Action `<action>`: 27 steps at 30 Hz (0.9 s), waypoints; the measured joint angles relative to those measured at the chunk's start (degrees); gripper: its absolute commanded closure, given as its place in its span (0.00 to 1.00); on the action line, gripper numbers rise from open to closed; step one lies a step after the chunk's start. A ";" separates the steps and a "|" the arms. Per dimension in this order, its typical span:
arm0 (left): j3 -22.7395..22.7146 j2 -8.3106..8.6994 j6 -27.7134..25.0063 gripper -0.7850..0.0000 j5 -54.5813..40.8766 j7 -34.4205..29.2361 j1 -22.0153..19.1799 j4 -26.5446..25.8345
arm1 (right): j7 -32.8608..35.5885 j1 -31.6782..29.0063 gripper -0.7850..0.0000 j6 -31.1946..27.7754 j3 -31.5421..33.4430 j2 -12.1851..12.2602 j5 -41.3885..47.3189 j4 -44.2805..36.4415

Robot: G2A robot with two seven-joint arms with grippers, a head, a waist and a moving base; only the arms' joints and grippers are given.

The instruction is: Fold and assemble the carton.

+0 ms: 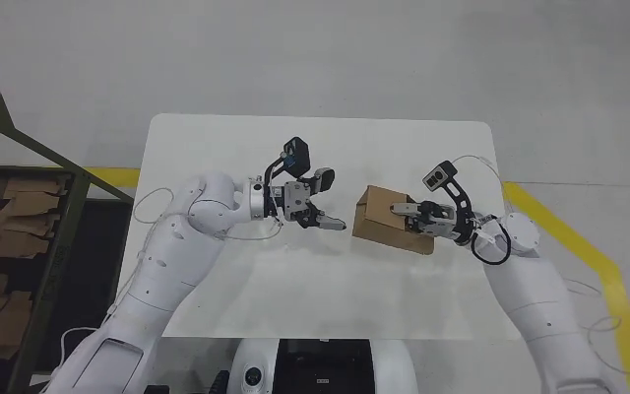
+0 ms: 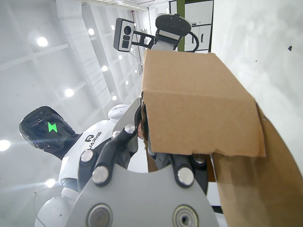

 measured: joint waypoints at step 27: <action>13.95 2.29 -4.92 0.00 42.43 48.77 -4.36 7.23 | -0.65 1.61 1.00 -5.17 -5.14 -1.28 -3.16 1.92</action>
